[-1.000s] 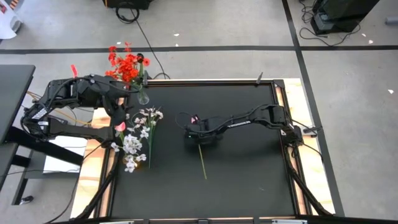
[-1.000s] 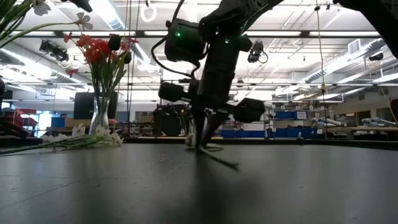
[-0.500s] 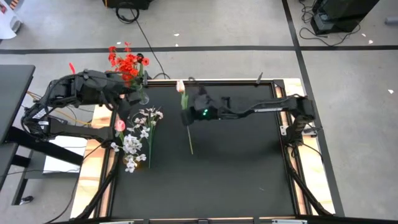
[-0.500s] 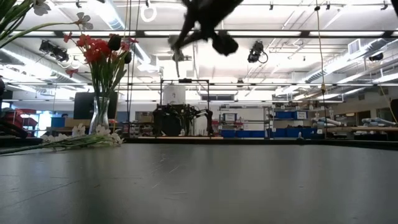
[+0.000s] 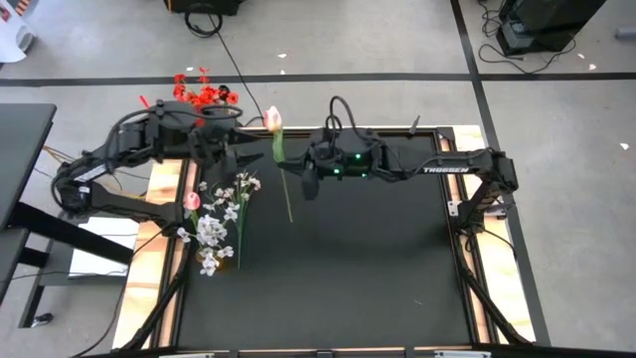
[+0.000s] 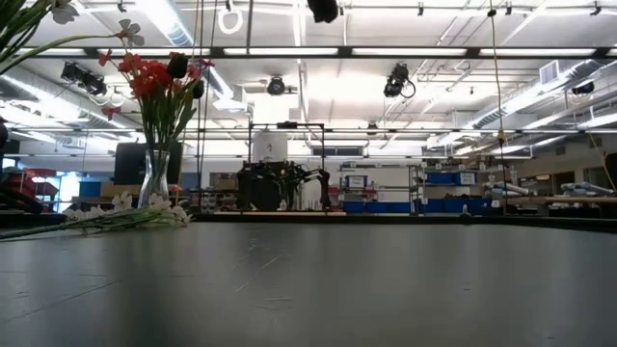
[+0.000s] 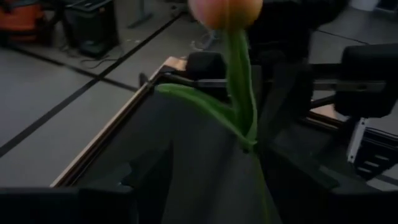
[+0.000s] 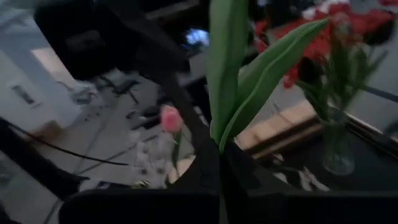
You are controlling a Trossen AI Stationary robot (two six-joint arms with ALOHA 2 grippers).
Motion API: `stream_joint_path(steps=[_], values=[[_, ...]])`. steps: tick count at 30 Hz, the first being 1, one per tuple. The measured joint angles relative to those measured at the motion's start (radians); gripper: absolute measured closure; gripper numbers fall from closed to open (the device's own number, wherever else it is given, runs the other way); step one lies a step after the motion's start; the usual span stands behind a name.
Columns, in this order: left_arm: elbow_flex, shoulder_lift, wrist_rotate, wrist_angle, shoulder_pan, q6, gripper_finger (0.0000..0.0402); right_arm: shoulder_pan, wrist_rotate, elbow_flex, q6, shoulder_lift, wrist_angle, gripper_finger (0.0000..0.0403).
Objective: Sort flowers into vase by color
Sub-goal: Put the pink flower into the yellow vase
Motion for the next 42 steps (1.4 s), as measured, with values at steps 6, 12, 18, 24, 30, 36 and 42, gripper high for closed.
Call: stream_joint_path(steps=[6, 12, 18, 24, 30, 36, 42], values=[[0.000, 0.061, 0.059, 0.087, 0.000, 0.014, 0.0159, -0.006, -0.049, 0.000, -0.052, 0.000, 0.050, 0.0398], [0.000, 0.092, 0.130, 0.148, 0.000, 0.013, 0.0163, -0.007, -0.078, 0.000, -0.074, 0.000, 0.052, 0.0398], [0.000, 0.104, 0.138, 0.158, 0.000, 0.013, 0.0240, -0.007, -0.091, 0.000, -0.095, 0.000, 0.086, 0.0398], [0.000, 0.098, 0.144, 0.162, -0.001, 0.020, 0.0379, -0.010, -0.089, 0.000, -0.116, 0.000, 0.086, 0.0392], [0.000, 0.097, 0.136, 0.162, -0.001, 0.044, 0.0389, -0.010, -0.071, 0.000, -0.193, -0.005, 0.056, 0.0316], [0.000, 0.078, 0.095, 0.162, 0.003, 0.060, 0.0391, -0.024, -0.012, 0.000, -0.210, -0.092, -0.087, 0.0241], [0.000, 0.033, 0.041, 0.125, 0.003, 0.080, 0.0391, -0.051, 0.030, 0.000, -0.276, -0.229, -0.218, 0.0238]])
